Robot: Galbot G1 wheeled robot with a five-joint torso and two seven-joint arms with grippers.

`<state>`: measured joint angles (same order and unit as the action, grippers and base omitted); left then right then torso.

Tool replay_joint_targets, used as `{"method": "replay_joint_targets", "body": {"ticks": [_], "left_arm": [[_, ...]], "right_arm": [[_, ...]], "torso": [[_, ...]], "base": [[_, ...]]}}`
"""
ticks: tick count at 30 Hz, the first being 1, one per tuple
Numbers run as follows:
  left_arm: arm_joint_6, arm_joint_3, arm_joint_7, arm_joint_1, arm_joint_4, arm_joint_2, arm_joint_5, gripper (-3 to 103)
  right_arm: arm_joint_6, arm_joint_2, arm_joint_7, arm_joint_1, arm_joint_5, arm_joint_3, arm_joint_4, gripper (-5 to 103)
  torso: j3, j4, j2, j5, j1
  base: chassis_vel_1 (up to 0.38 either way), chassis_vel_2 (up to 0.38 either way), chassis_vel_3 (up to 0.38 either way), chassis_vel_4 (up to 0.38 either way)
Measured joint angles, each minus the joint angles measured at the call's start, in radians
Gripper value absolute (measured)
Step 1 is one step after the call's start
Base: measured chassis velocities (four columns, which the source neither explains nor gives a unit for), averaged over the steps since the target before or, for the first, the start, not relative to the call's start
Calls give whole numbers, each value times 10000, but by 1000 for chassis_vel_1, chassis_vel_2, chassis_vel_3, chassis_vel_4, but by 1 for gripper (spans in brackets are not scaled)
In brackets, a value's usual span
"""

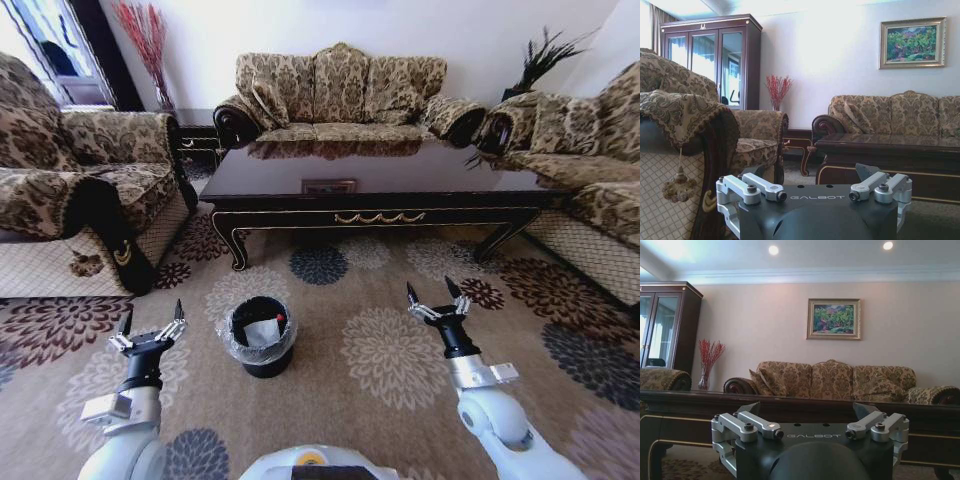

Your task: Move to the front of the table and pick up the trash from the floor, then place it into the trash bin.

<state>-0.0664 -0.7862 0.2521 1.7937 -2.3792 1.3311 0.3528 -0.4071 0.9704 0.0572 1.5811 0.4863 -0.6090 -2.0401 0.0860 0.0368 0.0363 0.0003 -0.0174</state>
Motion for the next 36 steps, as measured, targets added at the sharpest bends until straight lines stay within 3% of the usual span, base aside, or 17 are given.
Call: {"method": "replay_joint_targets", "body": {"ticks": [13,21,36], "left_arm": [[403,304,25,30,-304,-644,489,100],[450,352,61,-314,-198,-724,622,100],[508,816,94,-563,-131,-535,570,100]], "right_arm": [[361,-30,235,89,109,-158,-53,100],[565,534,713,1043,500,-668,-637,100],[630,1821,645,1349,529,-1652,-760,100]], "torso": [[0,0,0,-2,-1],[1,1,-2,-3,-2],[-1,0,-1,-1,-1]], "base": [[0,0,0,0],[19,-14,-20,21],[221,-207,-212,218]]}}
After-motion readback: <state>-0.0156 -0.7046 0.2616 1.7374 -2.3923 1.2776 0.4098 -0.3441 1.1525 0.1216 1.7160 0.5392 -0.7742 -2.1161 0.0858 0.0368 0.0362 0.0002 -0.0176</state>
